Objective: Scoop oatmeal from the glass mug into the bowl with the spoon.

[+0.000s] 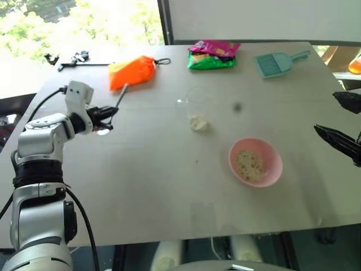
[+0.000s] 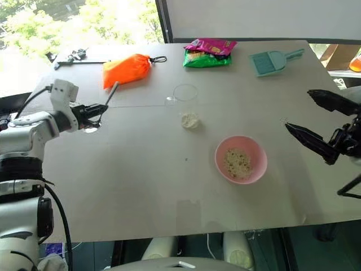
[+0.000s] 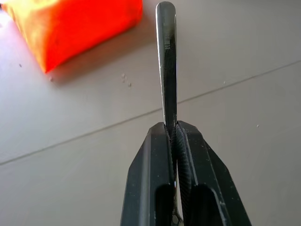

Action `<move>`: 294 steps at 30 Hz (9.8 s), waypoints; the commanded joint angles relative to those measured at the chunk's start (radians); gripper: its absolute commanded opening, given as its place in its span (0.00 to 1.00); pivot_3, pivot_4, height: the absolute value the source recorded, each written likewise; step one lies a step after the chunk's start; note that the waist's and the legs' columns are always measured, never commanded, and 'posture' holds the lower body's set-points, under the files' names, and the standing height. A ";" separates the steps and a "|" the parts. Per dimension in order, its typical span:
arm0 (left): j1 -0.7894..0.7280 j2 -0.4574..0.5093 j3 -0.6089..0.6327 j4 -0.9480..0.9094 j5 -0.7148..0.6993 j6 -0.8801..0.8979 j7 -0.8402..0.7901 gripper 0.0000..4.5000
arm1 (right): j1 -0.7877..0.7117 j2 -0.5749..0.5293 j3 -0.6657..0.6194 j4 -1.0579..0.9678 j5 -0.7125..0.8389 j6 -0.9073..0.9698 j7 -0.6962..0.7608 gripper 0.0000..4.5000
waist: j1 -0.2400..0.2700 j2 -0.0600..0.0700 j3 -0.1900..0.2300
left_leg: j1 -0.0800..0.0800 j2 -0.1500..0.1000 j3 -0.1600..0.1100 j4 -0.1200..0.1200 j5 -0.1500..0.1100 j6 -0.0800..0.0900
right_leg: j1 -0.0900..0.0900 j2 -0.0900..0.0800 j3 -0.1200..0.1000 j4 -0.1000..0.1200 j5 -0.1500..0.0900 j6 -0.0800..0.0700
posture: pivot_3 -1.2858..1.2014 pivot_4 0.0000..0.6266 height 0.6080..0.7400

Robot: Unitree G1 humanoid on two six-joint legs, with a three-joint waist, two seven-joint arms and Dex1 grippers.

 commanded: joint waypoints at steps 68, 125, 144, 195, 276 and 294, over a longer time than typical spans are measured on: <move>0.214 -0.397 -0.116 -0.294 -0.094 -0.276 0.218 0.82 | -0.668 0.018 0.092 0.284 0.756 0.654 -1.005 0.00 | -0.001 0.003 0.001 | -0.009 -0.002 0.002 0.009 0.000 0.002 | -0.003 -0.001 -0.007 0.003 0.001 0.001 | 0.52 0.24 1.00; -0.157 -0.652 -0.276 -0.082 0.094 -0.552 0.251 0.01 | -0.863 0.069 0.457 0.157 0.602 0.478 -1.020 0.00 | -0.002 0.003 0.001 | -0.014 -0.005 -0.004 0.009 0.000 0.002 | -0.004 -0.004 -0.012 0.000 0.001 0.001 | 0.52 0.24 1.00; -0.144 -0.696 -0.340 -0.063 0.166 -0.595 0.259 0.01 | -0.732 0.039 0.832 -0.043 -0.276 0.330 -0.632 0.00 | -0.002 0.003 0.001 | -0.014 -0.006 -0.004 0.010 0.000 0.002 | -0.004 -0.005 -0.012 0.000 0.001 0.002 | 0.52 0.24 1.00; -0.129 -0.705 -0.407 0.008 0.250 -0.636 0.227 0.01 | -0.744 0.183 0.292 0.291 1.024 0.604 -1.413 0.00 | -0.004 0.003 0.001 | -0.014 -0.007 -0.003 0.010 0.001 0.002 | -0.004 -0.006 -0.012 0.001 0.001 0.002 | 0.52 0.24 1.00; -0.179 -0.717 -0.366 0.067 0.257 -0.651 0.258 0.01 | -0.464 -0.124 0.250 -0.073 0.855 0.281 -1.078 0.00 | -0.001 0.001 0.001 | -0.012 -0.007 -0.003 0.010 0.001 0.004 | -0.001 -0.006 -0.012 0.001 0.001 0.002 | 0.52 0.24 1.00; -0.093 -0.741 -0.329 -0.119 0.183 -0.499 0.326 0.00 | -0.710 0.129 0.594 0.095 0.332 0.331 -0.837 0.30 | -0.001 0.002 0.001 | -0.012 -0.007 -0.004 0.010 0.001 0.004 | -0.002 -0.006 -0.012 0.001 0.001 0.002 | 0.52 0.24 1.00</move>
